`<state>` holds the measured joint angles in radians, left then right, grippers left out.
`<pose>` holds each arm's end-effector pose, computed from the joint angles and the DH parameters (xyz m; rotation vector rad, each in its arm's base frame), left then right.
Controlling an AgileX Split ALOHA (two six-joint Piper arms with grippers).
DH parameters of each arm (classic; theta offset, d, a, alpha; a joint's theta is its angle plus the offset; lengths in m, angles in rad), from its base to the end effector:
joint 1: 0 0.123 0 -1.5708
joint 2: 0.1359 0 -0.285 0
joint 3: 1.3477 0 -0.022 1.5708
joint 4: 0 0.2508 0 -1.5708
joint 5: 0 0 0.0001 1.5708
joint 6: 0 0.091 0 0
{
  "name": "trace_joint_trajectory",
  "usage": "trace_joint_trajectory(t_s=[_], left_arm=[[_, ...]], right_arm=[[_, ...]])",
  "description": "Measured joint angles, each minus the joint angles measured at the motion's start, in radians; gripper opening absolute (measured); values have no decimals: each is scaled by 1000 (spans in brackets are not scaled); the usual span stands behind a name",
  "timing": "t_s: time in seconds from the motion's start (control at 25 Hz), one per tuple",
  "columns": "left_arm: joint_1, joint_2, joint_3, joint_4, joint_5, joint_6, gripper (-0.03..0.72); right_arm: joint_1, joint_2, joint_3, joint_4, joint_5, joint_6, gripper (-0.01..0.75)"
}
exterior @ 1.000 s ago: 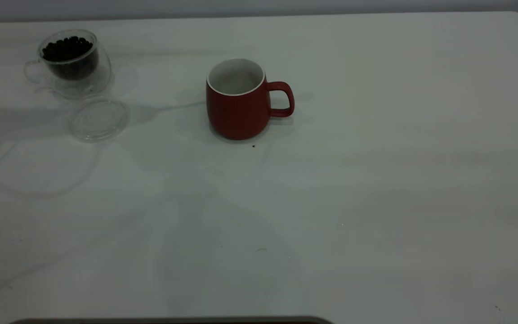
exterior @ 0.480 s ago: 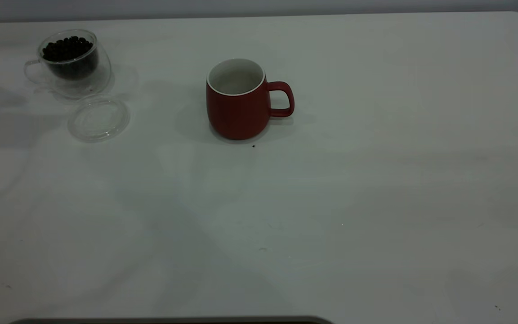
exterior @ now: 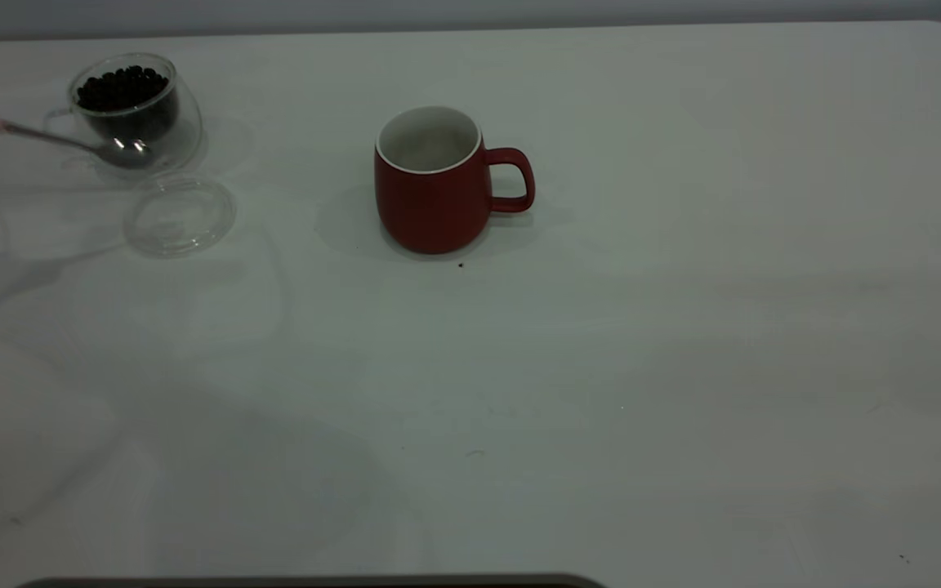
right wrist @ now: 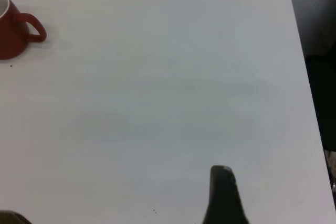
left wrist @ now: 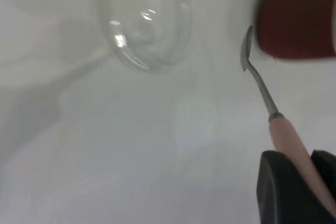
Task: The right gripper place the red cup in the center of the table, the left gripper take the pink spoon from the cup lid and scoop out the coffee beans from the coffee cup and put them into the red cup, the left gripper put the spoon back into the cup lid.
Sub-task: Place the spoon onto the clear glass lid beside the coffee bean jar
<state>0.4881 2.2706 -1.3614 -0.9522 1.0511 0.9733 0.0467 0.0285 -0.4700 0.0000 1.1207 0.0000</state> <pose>0.3794 0.1285 0.0812 -0.1892 2.6621 -1.0305 -0.0002 0.0000 0.2643 -0.0505 2.1623 0.0269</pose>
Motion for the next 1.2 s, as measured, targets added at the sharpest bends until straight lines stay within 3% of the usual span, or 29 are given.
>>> trace_joint_trajectory(t_s=[0.32, 0.96, 1.08, 1.2], left_arm=[[1, 165, 0, -192, -69, 164, 123], [1, 263, 0, -239, -99, 178, 124], [1, 263, 0, -239, -108, 178, 151], [1, 263, 0, -239, -124, 177, 225]], right_arm=[[0, 0, 0, 0, 0, 0, 557], [0, 0, 0, 0, 0, 0, 557], [0, 0, 0, 0, 0, 0, 557], [0, 0, 0, 0, 0, 0, 557]])
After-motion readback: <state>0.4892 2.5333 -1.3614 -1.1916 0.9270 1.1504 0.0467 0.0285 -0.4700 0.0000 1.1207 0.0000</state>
